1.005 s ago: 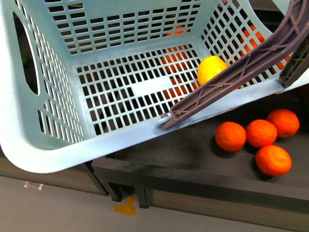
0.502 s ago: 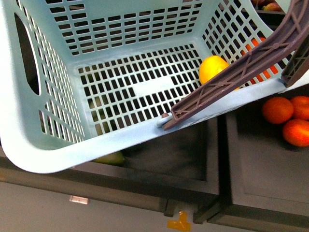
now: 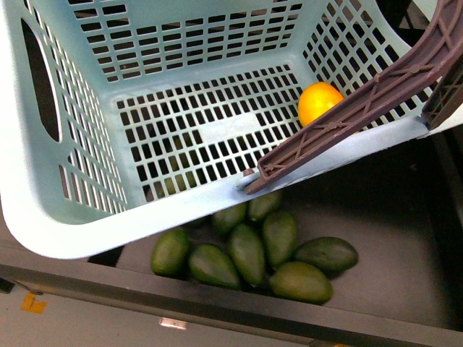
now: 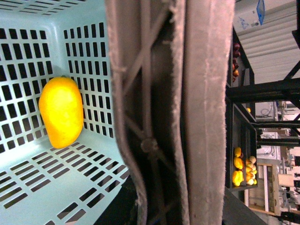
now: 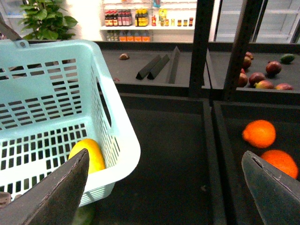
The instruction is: Pick mango and avocado into basket
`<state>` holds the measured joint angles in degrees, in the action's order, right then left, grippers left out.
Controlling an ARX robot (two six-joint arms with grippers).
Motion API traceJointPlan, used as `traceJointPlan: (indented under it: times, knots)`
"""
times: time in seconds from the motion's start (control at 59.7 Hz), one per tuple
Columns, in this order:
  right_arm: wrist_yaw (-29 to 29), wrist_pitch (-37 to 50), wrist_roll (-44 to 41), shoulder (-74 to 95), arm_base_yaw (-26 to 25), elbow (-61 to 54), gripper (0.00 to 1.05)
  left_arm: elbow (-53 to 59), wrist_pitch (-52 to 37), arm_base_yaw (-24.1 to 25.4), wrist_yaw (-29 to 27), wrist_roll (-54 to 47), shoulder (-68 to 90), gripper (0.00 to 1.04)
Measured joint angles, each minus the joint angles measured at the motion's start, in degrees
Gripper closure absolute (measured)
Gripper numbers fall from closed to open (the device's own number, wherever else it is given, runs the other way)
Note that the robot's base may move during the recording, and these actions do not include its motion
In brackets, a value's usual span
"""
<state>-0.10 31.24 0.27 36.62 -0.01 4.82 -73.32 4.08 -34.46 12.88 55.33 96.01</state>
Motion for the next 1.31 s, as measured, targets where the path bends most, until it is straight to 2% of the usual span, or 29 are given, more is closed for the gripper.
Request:
traceJointPlan:
  times: [0.586, 0.77, 0.804, 0.854, 0.871, 0.904, 0.954, 1.005, 1.038, 1.055, 1.155, 1.306]
  knots:
    - [-0.13, 0.0, -0.02, -0.02, 0.0, 0.04, 0.09, 0.02, -0.02, 0.24, 0.15, 0.0, 0.0, 0.89]
    - [0.0, -0.26, 0.0, 0.04, 0.07, 0.09, 0.09, 0.04, -0.02, 0.92, -1.86, -0.87, 0.0, 0.89]
    - [8.46, -9.42, 4.11, 1.6, 1.88, 3.26, 0.09, 0.04, -0.02, 0.85, -1.77, -1.05, 0.0, 0.89]
    - [17.35, -22.08, 11.15, 4.61, 2.6, 8.66, 0.09, 0.04, 0.0, 0.83, -1.42, -1.07, 0.0, 0.89]
    - [21.29, -27.78, 14.27, 6.1, 2.1, 11.15, 0.09, 0.04, 0.0, 0.83, -1.38, -1.05, 0.0, 0.89]
    - [25.16, -35.19, 18.69, 8.28, 0.96, 14.21, 0.09, 0.04, 0.0, 0.68, -0.79, -0.68, 0.0, 0.89]
    - [25.99, -42.18, 22.12, 10.29, -1.68, 16.44, 0.09, 0.04, 0.0, 0.26, -0.13, -0.35, 0.0, 0.89]
    - [24.15, -44.24, 23.37, 12.15, -5.05, 17.09, 0.09, 0.07, 0.0, 0.11, 0.26, -0.33, 0.0, 0.89]
    - [22.29, -43.36, 23.5, 13.88, -7.78, 17.35, 0.09, 0.13, 0.0, 0.09, 0.37, -0.13, 0.02, 0.89]
    - [20.09, -41.16, 22.86, 16.02, -10.62, 17.73, 0.09, 0.13, 0.0, 0.07, 0.63, 0.11, 0.02, 0.89]
    - [13.35, -31.69, 18.12, 25.35, -19.69, 20.96, 0.09, 0.11, -0.02, -0.31, 0.74, 0.17, 0.0, 0.89]
    - [7.54, -19.71, 7.23, 40.15, -26.45, 25.9, 0.09, 0.11, -0.02, -0.2, 0.55, 0.24, 0.0, 0.89]
